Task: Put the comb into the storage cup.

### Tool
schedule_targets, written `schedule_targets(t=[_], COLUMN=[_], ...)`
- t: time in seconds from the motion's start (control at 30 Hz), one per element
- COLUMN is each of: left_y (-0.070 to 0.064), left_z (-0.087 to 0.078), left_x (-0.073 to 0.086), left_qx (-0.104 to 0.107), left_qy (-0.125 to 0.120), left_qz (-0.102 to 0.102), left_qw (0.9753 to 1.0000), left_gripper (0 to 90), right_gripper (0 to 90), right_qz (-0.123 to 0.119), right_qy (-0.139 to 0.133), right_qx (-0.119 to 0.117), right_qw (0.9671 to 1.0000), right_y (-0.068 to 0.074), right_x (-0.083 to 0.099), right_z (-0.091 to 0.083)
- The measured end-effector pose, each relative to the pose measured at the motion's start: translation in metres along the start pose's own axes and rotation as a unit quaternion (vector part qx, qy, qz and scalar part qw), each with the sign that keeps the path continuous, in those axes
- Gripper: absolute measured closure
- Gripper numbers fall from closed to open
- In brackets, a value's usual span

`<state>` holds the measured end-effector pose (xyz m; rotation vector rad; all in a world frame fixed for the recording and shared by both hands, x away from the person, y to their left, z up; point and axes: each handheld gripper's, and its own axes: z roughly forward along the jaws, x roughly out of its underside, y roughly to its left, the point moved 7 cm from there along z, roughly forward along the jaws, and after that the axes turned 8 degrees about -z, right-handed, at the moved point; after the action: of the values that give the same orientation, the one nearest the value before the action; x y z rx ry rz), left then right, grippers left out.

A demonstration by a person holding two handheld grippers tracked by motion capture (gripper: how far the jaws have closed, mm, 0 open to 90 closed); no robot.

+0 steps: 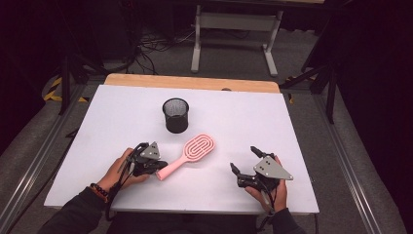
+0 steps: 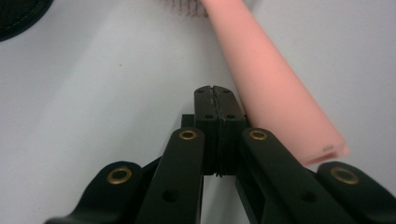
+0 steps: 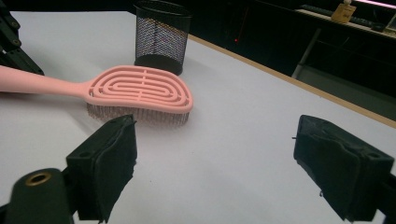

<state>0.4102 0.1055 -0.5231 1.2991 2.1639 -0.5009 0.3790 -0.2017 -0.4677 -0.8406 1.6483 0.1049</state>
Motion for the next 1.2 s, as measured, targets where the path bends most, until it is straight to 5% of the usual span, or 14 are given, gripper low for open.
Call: schedule_targets(t=[0.37, 1.2], left_y=[-0.014, -0.04], left_z=[-0.002, 0.014], left_x=[0.005, -0.012], left_qx=[0.036, 0.055], left_qy=[-0.002, -0.019], left_qz=[0.005, 0.034], left_qw=[0.9993, 0.9978], left_gripper=[89.3, 88.8], right_gripper=[14.1, 14.1], right_qz=[-0.003, -0.004], right_qy=[0.005, 0.014], right_qx=[-0.005, -0.01], right_qw=[1.0, 0.9998], right_y=[0.003, 0.006], right_x=[0.001, 0.003], right_z=[0.002, 0.006])
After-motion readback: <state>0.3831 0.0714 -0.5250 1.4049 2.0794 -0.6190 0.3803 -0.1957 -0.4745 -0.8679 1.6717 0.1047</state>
